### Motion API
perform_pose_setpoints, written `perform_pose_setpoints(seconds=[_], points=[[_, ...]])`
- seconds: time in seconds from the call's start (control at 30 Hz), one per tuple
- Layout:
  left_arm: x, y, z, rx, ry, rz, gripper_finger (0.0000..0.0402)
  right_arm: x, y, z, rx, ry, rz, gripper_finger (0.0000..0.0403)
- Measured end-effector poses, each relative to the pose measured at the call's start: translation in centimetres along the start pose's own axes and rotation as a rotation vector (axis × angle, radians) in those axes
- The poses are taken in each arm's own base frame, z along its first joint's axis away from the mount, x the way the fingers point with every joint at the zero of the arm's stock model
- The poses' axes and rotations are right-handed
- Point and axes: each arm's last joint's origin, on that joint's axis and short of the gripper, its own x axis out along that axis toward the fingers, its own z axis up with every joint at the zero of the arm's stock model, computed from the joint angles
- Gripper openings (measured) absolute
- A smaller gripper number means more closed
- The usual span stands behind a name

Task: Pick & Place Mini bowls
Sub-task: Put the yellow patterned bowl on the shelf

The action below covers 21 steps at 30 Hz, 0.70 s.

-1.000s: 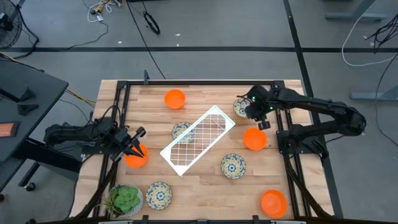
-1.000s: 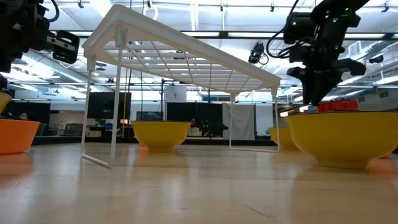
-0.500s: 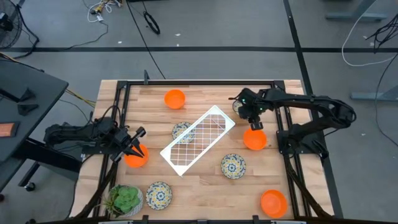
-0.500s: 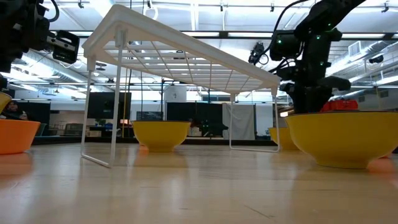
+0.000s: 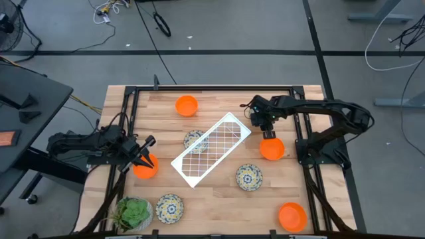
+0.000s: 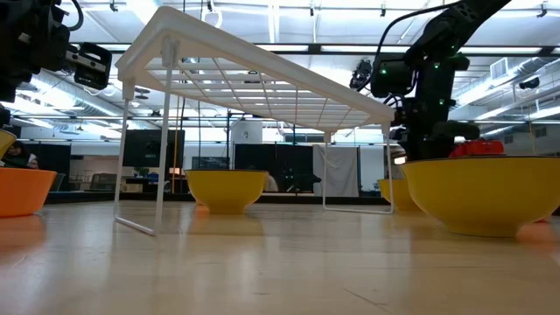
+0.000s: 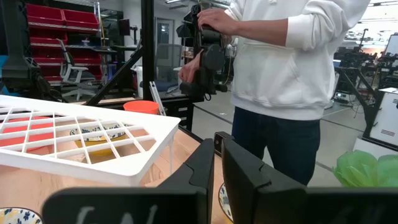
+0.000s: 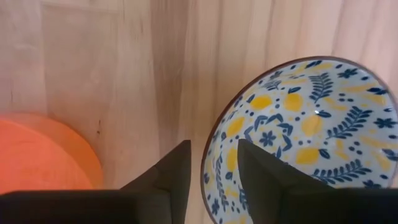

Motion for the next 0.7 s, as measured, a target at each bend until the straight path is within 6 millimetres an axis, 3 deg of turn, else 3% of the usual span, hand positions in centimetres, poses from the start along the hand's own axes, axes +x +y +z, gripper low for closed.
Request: perform_pose_setpoints(seconds=[0.23, 0.53, 0.7], points=[[0.00, 0.00, 0.00, 0.000, 0.000, 0.000, 0.0037, 0.59, -0.02, 0.06, 0.020, 0.020, 0.016, 0.0095], [0.00, 0.00, 0.00, 0.000, 0.000, 0.000, 0.0037, 0.48, -0.09, 0.03, 0.023, 0.032, -0.008, 0.0013], [0.00, 0.00, 0.00, 0.000, 0.000, 0.000, 0.0037, 0.15, -0.06, -0.12, -0.004, 0.038, -0.025, 0.0005]])
